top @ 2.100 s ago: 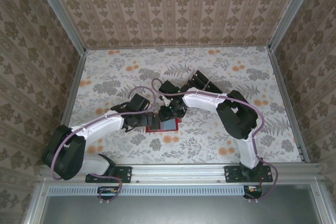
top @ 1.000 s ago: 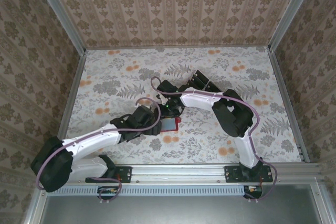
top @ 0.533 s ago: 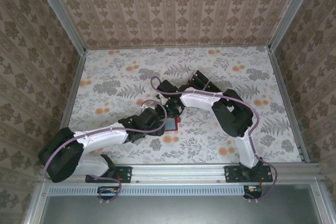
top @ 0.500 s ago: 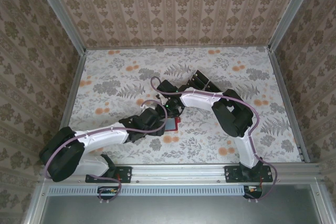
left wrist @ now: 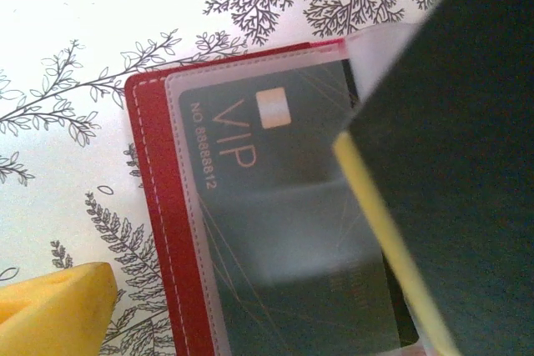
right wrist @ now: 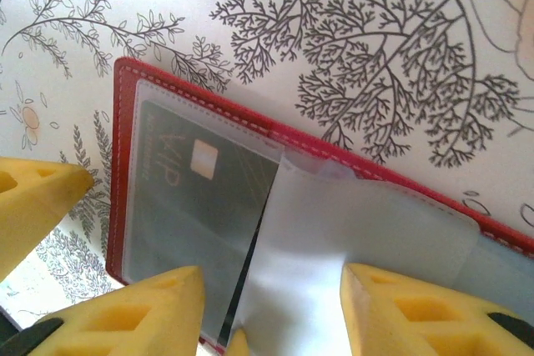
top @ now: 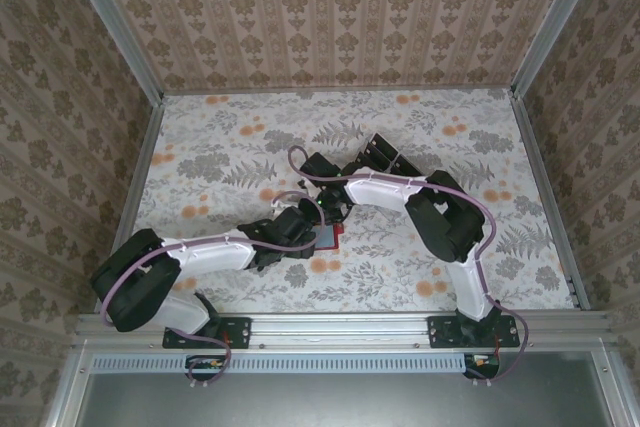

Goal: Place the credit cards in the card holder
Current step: Flip over the card slot in the card holder.

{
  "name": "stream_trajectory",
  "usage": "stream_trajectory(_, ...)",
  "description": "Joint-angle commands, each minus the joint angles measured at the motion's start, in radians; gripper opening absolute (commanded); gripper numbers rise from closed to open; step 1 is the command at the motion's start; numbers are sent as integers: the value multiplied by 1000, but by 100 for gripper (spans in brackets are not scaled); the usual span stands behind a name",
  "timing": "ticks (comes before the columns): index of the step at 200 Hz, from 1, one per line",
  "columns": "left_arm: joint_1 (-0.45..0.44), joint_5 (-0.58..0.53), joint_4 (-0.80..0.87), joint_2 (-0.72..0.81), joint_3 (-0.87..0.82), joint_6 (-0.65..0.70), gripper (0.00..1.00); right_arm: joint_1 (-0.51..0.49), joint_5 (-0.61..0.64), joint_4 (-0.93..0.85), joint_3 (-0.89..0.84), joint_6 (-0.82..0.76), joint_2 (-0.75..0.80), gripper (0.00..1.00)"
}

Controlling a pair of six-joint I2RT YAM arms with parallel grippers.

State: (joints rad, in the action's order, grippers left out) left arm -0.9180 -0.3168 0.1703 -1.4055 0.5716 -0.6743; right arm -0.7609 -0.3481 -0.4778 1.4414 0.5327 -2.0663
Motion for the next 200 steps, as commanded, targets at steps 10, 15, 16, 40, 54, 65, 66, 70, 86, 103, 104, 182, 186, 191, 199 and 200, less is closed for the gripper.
stream_trajectory(10,-11,-33,0,3,-16,-40,100,27,32,-6,-33,35,96,50)
stream_trajectory(15,-11,-33,0,6,-18,-41,100,30,35,-5,-37,37,103,50)
stream_trajectory(16,-11,-34,0,6,-18,-42,100,30,36,-5,-38,39,105,50)
stream_trajectory(40,-10,-36,-2,15,-25,-46,100,41,44,2,-56,49,133,50)
stream_trajectory(54,-10,-38,-2,18,-29,-48,100,42,47,2,-64,53,137,51)
stream_trajectory(65,-11,-38,-5,19,-33,-50,100,43,46,6,-72,58,139,51)
stream_trajectory(66,-11,-38,-5,19,-33,-50,100,43,46,7,-73,59,138,51)
stream_trajectory(70,-10,-38,-5,20,-35,-51,100,43,44,10,-76,62,139,50)
stream_trajectory(86,-10,-38,-8,20,-39,-53,100,44,38,20,-86,72,138,51)
stream_trajectory(103,-12,-38,-8,20,-41,-52,100,42,37,26,-96,76,134,51)
stream_trajectory(104,-12,-38,-9,20,-41,-52,100,42,38,27,-97,78,134,50)
stream_trajectory(182,-11,-36,-16,19,-44,-54,100,42,5,60,-115,93,98,51)
stream_trajectory(186,-11,-37,-15,19,-44,-54,100,43,2,61,-113,92,96,51)
stream_trajectory(191,-10,-36,-16,19,-44,-54,100,42,-1,63,-112,95,91,51)
stream_trajectory(199,-10,-37,-17,18,-44,-54,100,41,-9,69,-113,97,87,51)
stream_trajectory(200,-10,-37,-17,18,-44,-54,100,41,-10,71,-113,98,87,51)
